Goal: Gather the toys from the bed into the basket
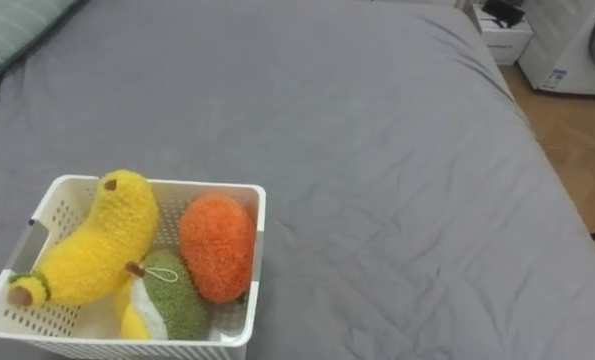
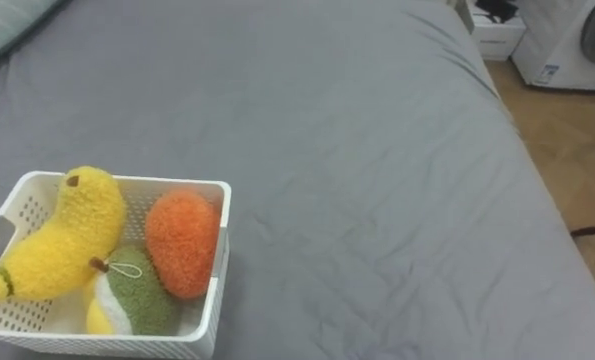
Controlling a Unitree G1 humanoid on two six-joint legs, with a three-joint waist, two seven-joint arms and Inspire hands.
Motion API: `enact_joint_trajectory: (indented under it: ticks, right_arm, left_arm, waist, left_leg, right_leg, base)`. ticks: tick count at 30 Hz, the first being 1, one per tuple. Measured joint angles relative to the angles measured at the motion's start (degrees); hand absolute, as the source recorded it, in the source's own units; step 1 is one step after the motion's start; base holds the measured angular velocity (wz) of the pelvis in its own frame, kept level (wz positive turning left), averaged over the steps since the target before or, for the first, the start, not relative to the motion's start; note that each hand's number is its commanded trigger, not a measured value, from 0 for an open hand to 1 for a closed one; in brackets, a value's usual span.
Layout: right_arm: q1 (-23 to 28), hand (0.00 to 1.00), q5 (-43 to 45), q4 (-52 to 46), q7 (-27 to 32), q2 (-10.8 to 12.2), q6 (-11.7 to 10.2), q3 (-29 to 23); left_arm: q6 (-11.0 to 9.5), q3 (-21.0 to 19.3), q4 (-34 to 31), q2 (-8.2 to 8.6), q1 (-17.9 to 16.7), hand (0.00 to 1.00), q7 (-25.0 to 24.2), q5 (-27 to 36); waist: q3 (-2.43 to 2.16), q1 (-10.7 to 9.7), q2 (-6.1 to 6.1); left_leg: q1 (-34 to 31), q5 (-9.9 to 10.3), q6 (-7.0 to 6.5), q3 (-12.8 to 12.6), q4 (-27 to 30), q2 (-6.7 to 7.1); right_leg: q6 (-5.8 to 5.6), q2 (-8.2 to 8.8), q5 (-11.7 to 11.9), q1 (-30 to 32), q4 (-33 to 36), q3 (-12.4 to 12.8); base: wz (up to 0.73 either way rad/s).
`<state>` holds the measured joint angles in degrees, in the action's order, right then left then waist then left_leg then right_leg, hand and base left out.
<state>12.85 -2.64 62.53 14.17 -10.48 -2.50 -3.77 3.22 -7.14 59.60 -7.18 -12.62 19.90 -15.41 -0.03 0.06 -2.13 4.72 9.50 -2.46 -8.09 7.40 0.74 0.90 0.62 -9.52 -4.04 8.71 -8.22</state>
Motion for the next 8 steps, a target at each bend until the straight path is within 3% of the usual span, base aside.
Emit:
enact_joint_trajectory:
  ticks: [1,4,8]
  right_arm:
    - [0.2,0.00,-0.2,1.6,0.0,0.3,0.1,0.0]
    - [0.3,0.00,0.4,4.9,-0.7,1.6,1.2,0.0]
    - [0.3,0.00,1.0,7.0,-1.3,2.9,3.7,0.2]
  left_arm:
    - [0.0,-0.1,0.0,0.02,0.0,0.00,0.0,0.0]
    - [0.2,-0.1,0.0,0.20,0.1,0.00,-0.1,0.0]
    - [0.7,-0.1,0.0,0.66,0.1,0.00,-0.1,0.0]
  waist:
    - [-0.21,-0.1,0.16]
    - [-0.25,-0.2,0.34]
    - [-0.05,-0.6,0.70]
  left_leg:
    - [0.0,0.0,0.01,0.0,0.0,-0.02]
    - [0.1,0.0,0.01,0.0,0.0,-0.02]
    - [0.1,0.0,0.00,0.0,0.0,0.00]
  right_leg:
    - [0.02,-0.05,0.0,0.0,0.0,0.1]
    - [0.04,-0.06,0.0,0.0,0.0,0.2]
    - [0.04,-0.05,0.0,0.0,0.0,0.2]
  base:
    - [-0.03]
    - [0.00]
    - [0.00]
